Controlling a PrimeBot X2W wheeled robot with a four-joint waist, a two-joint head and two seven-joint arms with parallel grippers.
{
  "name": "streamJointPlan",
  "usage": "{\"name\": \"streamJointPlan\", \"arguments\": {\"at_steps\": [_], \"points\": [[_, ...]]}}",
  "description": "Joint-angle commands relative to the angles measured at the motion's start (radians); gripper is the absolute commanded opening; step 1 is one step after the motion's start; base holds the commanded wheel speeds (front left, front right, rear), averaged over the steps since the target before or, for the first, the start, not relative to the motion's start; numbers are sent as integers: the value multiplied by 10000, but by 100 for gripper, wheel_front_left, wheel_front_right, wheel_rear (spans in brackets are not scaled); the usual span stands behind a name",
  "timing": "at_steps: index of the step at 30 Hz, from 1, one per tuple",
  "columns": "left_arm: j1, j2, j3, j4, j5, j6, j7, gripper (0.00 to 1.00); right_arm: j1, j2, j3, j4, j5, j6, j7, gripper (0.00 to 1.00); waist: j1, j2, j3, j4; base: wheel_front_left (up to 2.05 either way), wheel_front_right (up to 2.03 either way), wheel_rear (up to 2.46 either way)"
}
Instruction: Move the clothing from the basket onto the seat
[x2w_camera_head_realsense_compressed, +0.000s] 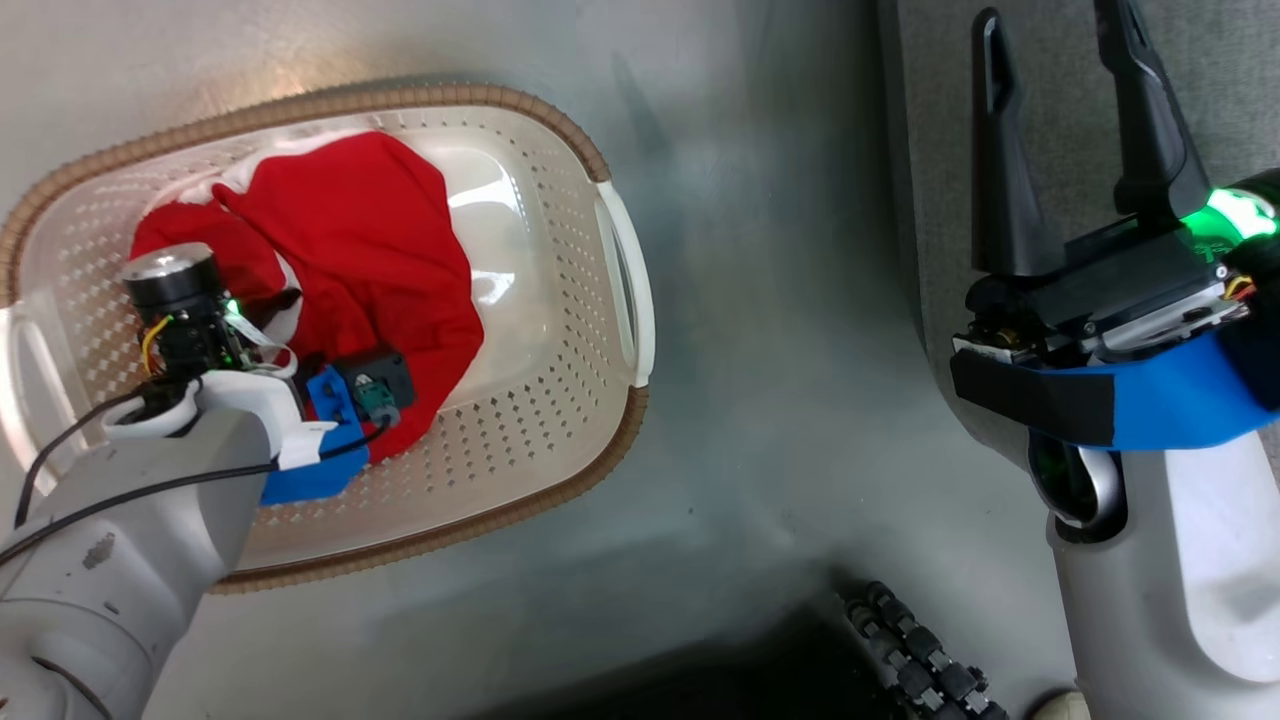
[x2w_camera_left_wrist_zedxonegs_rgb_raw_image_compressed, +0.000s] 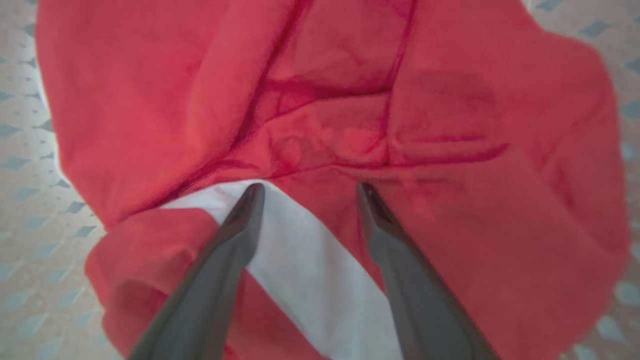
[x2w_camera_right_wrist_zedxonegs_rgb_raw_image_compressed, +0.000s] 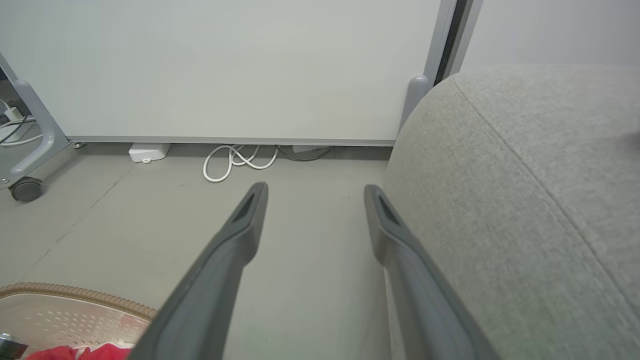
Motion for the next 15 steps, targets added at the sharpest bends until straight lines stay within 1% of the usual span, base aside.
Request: {"name": "streamJointPlan", "arguments": {"at_steps": [1, 5, 13, 14, 15], "points": [[-181, 79, -24, 27, -106, -6, 23, 100, -160, 10, -15, -86, -18, 5, -34, 100, -1, 0, 148, -51, 0, 0, 0], [-284, 170, -24, 33, -141, -6, 106, 100, -191, 10, -35, -290, -17, 5, -34, 100, -1, 0, 371, -125, 0, 0, 0], [-345, 139, -24, 42, -462, -6, 335, 100, -129, 10, -148, -532, -85, 5, -34, 100, -1, 0, 557, -138, 0, 0, 0], [-353, 121, -24, 42, -492, -6, 379, 95, -133, 10, -159, -555, -102, 5, -34, 100, -1, 0, 567, -136, 0, 0, 0], [-369, 98, -25, 43, -548, -6, 416, 42, -136, 10, -167, -577, -113, 5, -34, 100, -1, 0, 573, -130, 0, 0, 0]]}}
